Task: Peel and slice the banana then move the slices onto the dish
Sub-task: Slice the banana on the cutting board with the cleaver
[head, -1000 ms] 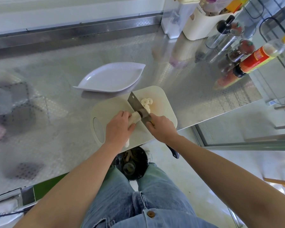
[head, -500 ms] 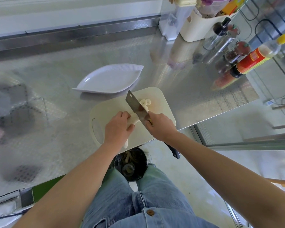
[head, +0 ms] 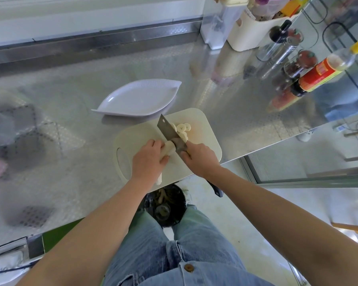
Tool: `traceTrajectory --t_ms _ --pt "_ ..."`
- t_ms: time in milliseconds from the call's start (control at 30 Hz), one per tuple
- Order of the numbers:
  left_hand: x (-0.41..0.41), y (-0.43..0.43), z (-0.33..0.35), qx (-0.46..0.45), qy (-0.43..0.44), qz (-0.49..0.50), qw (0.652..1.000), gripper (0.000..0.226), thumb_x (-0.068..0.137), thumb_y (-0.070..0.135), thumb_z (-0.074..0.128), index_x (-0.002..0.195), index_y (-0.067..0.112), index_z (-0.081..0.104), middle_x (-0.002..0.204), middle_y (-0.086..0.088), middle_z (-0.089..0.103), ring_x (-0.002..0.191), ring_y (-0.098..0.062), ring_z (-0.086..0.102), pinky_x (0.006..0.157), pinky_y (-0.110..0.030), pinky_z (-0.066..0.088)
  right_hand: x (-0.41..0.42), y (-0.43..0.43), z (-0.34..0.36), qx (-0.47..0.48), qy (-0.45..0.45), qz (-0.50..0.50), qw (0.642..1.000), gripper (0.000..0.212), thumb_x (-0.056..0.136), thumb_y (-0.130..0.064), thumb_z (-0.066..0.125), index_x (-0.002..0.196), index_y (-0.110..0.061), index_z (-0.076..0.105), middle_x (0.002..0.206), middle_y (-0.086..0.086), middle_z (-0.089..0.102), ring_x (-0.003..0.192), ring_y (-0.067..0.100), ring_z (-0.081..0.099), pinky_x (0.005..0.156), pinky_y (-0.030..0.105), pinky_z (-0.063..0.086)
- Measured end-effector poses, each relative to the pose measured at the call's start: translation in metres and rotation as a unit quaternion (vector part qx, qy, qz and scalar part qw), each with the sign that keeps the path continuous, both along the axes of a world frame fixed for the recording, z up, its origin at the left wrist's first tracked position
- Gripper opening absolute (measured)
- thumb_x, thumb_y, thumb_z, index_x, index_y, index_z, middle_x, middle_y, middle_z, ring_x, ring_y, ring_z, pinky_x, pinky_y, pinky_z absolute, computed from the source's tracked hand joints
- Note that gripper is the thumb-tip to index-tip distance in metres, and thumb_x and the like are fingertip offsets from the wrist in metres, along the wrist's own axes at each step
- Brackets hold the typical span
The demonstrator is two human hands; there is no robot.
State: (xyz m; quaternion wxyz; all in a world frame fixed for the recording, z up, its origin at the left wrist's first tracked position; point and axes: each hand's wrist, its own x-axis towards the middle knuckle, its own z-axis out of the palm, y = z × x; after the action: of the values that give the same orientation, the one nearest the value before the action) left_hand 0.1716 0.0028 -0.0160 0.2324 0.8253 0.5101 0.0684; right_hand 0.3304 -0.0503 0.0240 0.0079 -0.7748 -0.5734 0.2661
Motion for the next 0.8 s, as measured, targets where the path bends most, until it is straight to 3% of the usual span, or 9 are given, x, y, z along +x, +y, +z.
traceTrajectory --t_ms 200,333,500,633,800 --pt "0.0 -0.001 0.0 0.014 0.011 -0.003 1.0 0.03 0.085 0.033 0.064 0.107 0.015 0.057 0.1 -0.002 0.057 0.082 -0.023 0.058 0.057 -0.032 0.042 0.007 -0.003 0.017 0.047 0.008 -0.01 0.999 0.021 0.096 -0.03 0.042 0.087 -0.011 0.042 0.068 0.008 0.051 0.06 0.03 0.044 0.053 0.031 0.029" --pt "0.0 -0.001 0.0 0.009 0.001 -0.002 1.0 0.029 0.085 0.034 0.064 0.107 0.016 0.057 0.1 -0.001 0.057 0.081 -0.023 0.058 0.059 -0.036 0.048 0.007 -0.005 0.012 0.03 -0.001 -0.004 1.0 0.027 0.097 -0.032 0.041 0.101 -0.009 0.056 0.071 0.007 0.053 0.064 0.03 0.048 0.052 0.029 0.029" --pt "0.0 -0.001 0.001 -0.003 -0.004 0.0 1.0 0.03 0.086 0.035 0.063 0.109 0.017 0.056 0.102 0.0 0.056 0.084 -0.022 0.058 0.062 -0.035 0.048 0.001 -0.004 0.004 0.003 0.001 -0.004 1.0 0.02 0.098 -0.028 0.039 0.089 -0.01 0.046 0.063 0.001 0.041 0.061 0.026 0.044 0.047 0.028 0.024" --pt "-0.001 -0.001 0.001 -0.007 -0.008 0.0 1.0 0.028 0.087 0.035 0.063 0.108 0.017 0.056 0.099 0.0 0.056 0.082 -0.021 0.056 0.062 -0.036 0.047 -0.003 -0.007 -0.01 -0.024 0.009 -0.012 1.0 0.025 0.098 -0.029 0.039 0.094 -0.009 0.052 0.072 0.005 0.05 0.065 0.027 0.049 0.052 0.027 0.029" --pt "-0.001 -0.001 0.002 -0.005 -0.005 0.0 1.0 0.029 0.087 0.034 0.063 0.11 0.017 0.056 0.101 0.0 0.056 0.083 -0.022 0.057 0.062 -0.034 0.047 0.0 -0.005 -0.002 -0.009 0.005 -0.004 1.0 0.022 0.098 -0.03 0.039 0.092 -0.011 0.047 0.067 0.003 0.045 0.065 0.028 0.047 0.053 0.029 0.029"
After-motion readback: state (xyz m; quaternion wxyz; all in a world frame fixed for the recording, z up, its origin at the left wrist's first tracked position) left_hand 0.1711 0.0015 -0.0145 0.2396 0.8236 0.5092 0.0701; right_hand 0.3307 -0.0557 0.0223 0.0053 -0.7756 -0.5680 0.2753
